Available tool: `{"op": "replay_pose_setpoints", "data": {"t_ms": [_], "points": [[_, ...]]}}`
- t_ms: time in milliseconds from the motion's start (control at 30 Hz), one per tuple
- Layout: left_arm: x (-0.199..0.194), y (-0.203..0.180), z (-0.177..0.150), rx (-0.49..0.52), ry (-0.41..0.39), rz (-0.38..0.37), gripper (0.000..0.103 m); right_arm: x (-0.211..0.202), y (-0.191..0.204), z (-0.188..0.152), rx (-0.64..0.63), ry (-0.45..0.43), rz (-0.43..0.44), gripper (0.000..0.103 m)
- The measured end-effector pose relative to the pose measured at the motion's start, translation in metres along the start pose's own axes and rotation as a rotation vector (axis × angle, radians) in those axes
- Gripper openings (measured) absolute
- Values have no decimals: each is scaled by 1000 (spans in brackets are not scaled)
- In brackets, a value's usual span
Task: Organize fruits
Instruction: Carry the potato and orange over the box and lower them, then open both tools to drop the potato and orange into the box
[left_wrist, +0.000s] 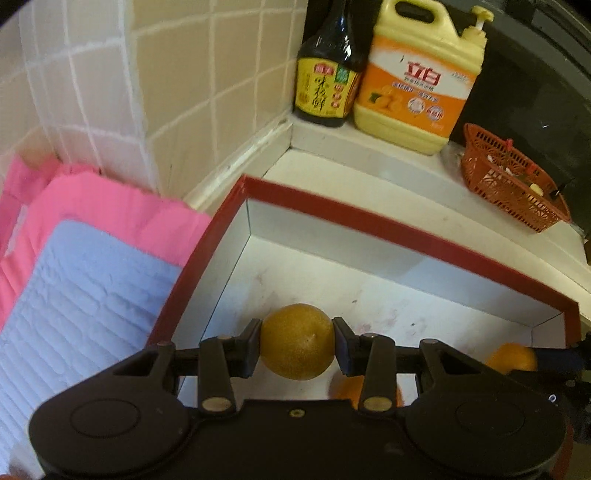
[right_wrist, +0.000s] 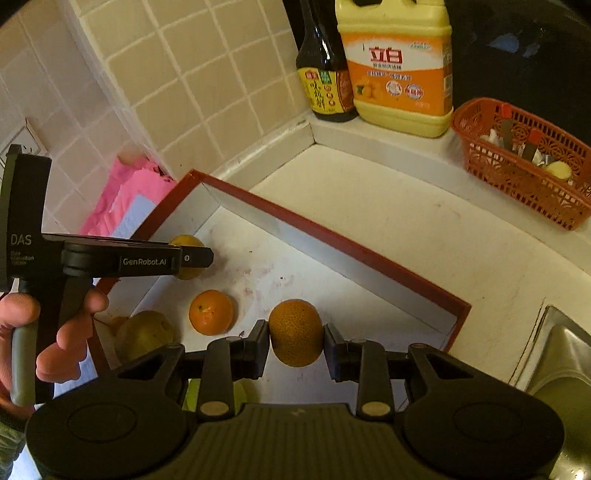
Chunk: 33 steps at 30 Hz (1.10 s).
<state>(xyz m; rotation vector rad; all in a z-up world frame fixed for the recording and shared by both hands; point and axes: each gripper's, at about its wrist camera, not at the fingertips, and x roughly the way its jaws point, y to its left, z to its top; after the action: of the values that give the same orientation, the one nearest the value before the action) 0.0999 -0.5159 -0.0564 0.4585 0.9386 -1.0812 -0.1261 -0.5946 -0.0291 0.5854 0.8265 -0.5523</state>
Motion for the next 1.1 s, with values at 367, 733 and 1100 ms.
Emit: {"op": "replay_pose_setpoints", "data": {"t_ms": [367,733,1100], "points": [[7,3,-3,-10,26,11,50,13,2,0,5,39,-16,35],[-45,5,-17,-42,-52,5,78,-28,-8,4,85,-35,17,42],[-195,46,-89,-127,-265,122,78,-73,42,26,90,-129,97,80]]}}
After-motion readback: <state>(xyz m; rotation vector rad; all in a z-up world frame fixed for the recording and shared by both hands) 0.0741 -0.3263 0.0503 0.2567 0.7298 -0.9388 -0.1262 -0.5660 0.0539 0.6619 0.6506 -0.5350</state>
